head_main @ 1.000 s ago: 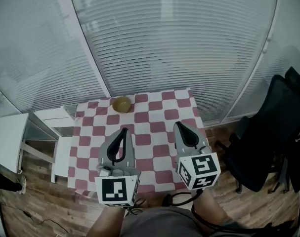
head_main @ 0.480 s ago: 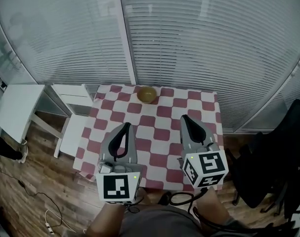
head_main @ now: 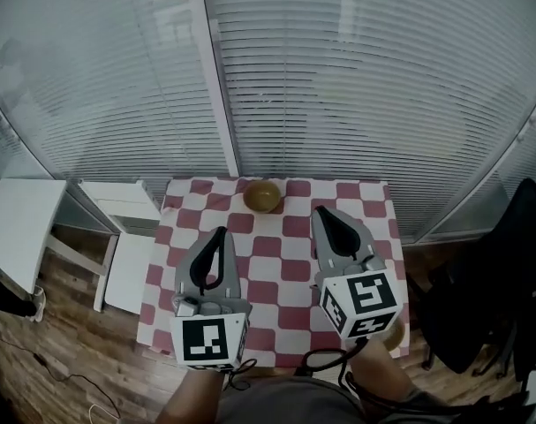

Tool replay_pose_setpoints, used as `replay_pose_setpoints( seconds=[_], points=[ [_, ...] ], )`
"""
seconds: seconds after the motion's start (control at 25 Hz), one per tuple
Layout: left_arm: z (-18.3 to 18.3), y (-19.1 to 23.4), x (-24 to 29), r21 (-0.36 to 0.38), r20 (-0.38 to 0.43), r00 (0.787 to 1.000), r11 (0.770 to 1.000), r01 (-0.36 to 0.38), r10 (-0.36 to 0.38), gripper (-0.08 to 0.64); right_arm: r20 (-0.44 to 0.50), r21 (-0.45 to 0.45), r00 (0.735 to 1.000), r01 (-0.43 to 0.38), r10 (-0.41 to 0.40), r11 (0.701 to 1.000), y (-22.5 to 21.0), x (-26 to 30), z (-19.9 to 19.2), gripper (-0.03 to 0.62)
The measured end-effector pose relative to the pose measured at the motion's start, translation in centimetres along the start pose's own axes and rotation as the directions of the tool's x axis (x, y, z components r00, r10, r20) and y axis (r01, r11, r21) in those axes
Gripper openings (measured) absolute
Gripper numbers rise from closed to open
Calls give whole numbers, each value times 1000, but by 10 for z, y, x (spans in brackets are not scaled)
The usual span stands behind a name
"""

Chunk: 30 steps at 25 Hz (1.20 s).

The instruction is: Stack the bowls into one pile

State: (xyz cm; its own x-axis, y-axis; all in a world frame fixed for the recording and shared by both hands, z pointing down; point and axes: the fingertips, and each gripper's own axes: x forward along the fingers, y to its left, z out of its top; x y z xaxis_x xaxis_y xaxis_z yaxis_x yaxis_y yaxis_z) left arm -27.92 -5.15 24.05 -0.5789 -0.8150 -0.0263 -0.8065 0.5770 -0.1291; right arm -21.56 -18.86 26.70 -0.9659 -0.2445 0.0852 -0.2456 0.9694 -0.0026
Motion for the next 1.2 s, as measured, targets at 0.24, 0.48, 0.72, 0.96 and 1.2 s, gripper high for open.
replay_pose_setpoints(
  seconds=[0.24,0.48,0.72,0.96,1.2],
  points=[
    [-13,31,39,-24,14,1000,1000,-6,6,0,19,-37,1000,-9,10,999,-3,57,20,26],
    [-38,53,67,-53,-60,998,999,-13,10,0,-5,-36,1000,5,-5,999,-16,110,15,26],
    [-82,62,94,-85,-141,990,996,0,-12,0,-212,13,977,11,-8,1000,-31,160,-73,26],
    [-124,65,103,-118,-221,974,993,13,-39,0,-522,148,852,58,28,987,-34,171,-204,28],
    [-148,64,114,-135,-265,962,991,21,-57,0,-655,207,752,85,74,975,-27,164,-273,28]
  ],
)
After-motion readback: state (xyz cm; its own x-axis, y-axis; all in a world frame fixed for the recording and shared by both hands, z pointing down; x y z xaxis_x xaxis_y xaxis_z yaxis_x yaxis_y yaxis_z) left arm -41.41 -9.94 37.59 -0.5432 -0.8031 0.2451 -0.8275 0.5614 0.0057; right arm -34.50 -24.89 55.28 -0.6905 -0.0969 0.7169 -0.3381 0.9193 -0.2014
